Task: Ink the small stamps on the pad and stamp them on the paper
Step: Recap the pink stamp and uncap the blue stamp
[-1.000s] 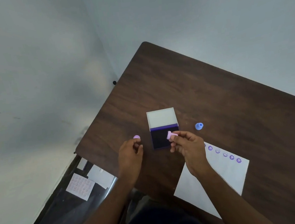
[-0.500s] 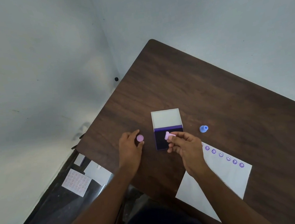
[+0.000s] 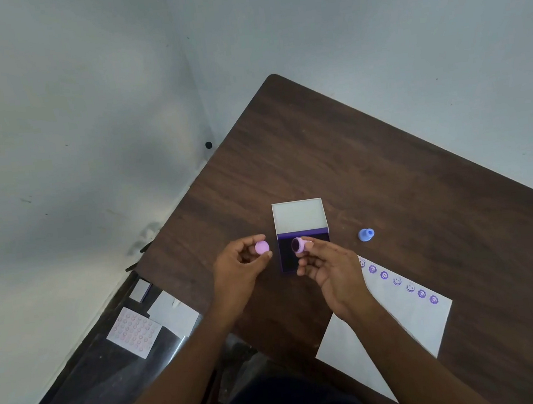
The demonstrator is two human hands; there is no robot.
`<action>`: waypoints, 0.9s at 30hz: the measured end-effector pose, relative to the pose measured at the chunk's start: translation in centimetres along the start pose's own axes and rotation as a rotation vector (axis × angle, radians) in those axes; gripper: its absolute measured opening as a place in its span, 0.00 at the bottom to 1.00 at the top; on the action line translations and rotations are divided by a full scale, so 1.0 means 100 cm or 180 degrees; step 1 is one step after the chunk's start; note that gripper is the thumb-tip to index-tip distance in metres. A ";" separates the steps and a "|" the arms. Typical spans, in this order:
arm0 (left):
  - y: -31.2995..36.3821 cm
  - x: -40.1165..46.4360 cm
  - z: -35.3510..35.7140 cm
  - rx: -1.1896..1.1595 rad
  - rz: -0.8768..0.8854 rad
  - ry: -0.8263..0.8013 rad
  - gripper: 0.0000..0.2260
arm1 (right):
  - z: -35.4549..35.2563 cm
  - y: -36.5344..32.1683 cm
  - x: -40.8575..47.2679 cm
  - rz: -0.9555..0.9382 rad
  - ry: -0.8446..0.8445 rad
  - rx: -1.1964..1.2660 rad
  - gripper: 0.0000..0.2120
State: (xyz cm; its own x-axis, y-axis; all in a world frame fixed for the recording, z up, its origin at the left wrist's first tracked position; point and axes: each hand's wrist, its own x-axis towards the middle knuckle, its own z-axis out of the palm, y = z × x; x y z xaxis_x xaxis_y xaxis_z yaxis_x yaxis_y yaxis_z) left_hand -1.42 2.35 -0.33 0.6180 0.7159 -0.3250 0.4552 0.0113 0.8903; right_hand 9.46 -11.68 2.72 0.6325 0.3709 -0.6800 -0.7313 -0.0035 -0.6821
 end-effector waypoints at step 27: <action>0.020 0.011 0.010 0.1242 0.0190 -0.1036 0.29 | 0.008 0.002 -0.006 -0.0194 -0.0117 -0.0172 0.07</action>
State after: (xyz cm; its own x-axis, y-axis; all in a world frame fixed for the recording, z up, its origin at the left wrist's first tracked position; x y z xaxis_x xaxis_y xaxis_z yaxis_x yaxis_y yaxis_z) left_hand 0.80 2.50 0.82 0.7896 0.4520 -0.4150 0.5800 -0.3291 0.7452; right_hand 8.70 -11.15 3.16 0.6649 0.4059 -0.6270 -0.6762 -0.0297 -0.7362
